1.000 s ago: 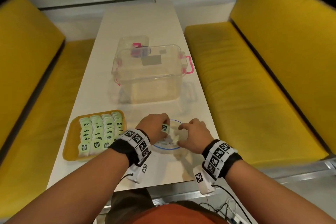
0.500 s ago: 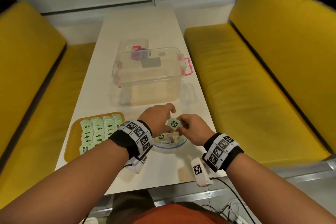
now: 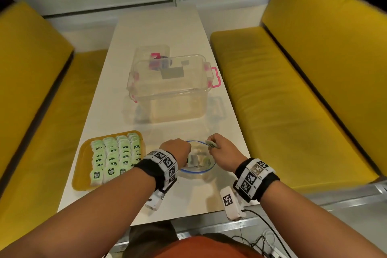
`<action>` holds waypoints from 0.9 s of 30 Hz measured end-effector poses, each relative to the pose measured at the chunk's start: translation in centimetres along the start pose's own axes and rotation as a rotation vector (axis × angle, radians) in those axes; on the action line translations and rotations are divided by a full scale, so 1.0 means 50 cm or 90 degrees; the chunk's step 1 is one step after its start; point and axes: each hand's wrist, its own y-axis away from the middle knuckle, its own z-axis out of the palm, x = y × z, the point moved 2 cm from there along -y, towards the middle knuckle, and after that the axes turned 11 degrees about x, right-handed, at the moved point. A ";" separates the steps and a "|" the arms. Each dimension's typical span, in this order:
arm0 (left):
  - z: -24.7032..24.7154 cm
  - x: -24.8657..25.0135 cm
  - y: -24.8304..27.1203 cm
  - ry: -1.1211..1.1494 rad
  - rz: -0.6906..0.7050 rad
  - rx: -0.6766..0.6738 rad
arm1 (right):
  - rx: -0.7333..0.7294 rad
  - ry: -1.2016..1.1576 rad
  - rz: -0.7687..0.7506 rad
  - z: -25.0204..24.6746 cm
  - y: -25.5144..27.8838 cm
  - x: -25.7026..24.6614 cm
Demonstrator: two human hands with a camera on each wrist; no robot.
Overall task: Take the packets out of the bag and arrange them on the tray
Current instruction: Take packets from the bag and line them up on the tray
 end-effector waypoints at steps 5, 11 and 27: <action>-0.017 -0.004 -0.002 0.055 0.005 0.042 | 0.027 -0.022 -0.041 -0.005 0.000 -0.011; -0.084 -0.024 0.026 0.183 0.015 0.159 | -0.012 -0.093 -0.094 -0.010 0.006 -0.050; -0.210 -0.156 0.125 0.378 -0.010 0.390 | 0.031 -0.141 -0.216 0.060 -0.043 -0.202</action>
